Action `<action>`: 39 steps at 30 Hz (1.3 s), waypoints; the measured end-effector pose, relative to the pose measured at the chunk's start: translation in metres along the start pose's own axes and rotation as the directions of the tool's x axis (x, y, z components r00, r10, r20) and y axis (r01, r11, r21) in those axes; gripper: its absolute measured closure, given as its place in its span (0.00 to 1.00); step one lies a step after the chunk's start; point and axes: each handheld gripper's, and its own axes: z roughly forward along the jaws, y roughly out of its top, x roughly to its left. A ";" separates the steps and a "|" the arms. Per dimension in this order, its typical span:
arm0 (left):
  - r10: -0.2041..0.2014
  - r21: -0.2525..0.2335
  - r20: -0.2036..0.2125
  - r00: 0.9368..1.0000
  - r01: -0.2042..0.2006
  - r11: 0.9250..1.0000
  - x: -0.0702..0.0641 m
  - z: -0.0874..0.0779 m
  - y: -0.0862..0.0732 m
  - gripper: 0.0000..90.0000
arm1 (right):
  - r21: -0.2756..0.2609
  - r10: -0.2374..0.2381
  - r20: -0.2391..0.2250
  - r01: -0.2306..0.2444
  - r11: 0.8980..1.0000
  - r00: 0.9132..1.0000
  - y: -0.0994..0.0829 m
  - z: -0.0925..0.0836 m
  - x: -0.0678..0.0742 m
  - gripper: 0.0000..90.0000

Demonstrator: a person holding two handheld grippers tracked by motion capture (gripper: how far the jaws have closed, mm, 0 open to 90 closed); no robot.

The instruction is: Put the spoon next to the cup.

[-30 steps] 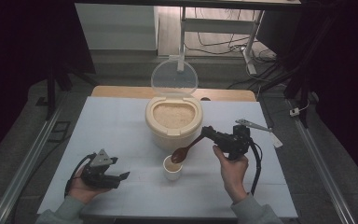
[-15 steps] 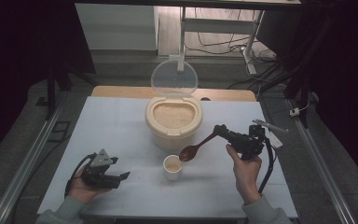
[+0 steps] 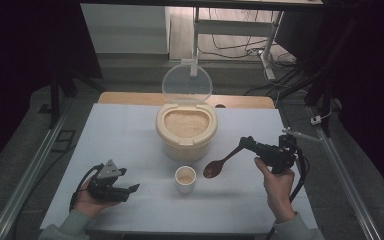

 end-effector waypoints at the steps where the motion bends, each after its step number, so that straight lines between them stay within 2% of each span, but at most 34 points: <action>1: 0.001 0.002 -0.001 1.000 -0.001 1.000 0.000 0.000 0.000 0.29 | 0.005 0.000 -0.001 0.000 1.000 1.000 -0.001 0.000 0.000 0.93; 11: 0.003 0.003 -0.001 1.000 -0.003 1.000 0.000 0.000 0.000 0.29 | 0.068 -0.022 -0.001 0.022 0.997 1.000 -0.007 0.000 -0.002 0.93; 21: 0.006 0.005 -0.002 1.000 -0.006 1.000 -0.001 0.000 0.000 0.29 | 0.167 -0.035 -0.028 0.039 0.985 0.999 -0.018 0.012 0.000 0.92; 26: 0.008 0.007 0.000 1.000 -0.008 1.000 -0.001 0.001 0.000 0.29 | 0.232 -0.048 -0.043 0.056 0.971 0.998 -0.023 0.019 0.004 0.92; 34: 0.009 0.009 0.001 1.000 -0.009 1.000 -0.001 0.001 0.000 0.29 | 0.338 -0.052 -0.081 0.076 0.938 0.995 -0.033 0.038 0.008 0.92; 39: 0.010 0.012 0.001 1.000 -0.010 1.000 -0.001 0.002 0.000 0.29 | 0.380 -0.048 -0.092 0.080 0.922 0.995 -0.038 0.049 0.007 0.92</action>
